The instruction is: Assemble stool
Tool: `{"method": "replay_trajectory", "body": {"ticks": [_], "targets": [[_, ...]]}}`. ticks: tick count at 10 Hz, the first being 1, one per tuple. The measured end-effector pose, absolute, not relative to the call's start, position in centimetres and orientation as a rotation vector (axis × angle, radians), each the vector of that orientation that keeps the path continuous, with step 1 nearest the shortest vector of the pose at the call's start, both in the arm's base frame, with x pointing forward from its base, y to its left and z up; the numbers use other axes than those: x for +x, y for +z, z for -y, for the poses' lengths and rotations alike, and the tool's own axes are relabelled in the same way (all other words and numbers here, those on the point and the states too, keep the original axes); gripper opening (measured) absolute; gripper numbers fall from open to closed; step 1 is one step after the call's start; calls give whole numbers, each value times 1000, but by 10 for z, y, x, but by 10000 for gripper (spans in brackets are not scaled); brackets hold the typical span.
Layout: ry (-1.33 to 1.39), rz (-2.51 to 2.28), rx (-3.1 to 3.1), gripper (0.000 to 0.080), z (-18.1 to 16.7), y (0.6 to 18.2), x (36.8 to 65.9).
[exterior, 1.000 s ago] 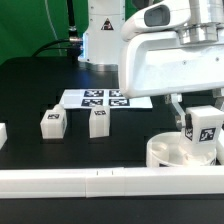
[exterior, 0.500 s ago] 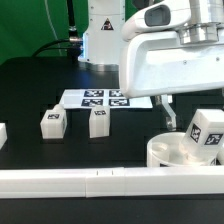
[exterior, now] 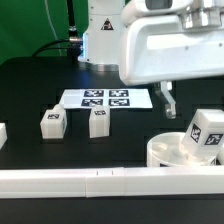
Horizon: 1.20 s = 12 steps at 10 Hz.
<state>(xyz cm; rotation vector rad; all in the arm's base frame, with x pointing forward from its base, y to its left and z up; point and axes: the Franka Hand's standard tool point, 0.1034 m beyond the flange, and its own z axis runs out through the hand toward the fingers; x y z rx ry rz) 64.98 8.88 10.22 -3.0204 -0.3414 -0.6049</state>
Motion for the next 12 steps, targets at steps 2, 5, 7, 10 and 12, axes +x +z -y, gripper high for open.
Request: {"method": "replay_trajectory", "body": {"ticks": [2,5,7,10,12], "targets": [[-593,345,-3021,649,-90,104,649],[-430,356,-3039,649,-91,99,642],[-261,361,-3049,649,-91,102,646],[50,376,-3042,649,-96,99,640],[41,378,-3041,649,-97,96,648]]}}
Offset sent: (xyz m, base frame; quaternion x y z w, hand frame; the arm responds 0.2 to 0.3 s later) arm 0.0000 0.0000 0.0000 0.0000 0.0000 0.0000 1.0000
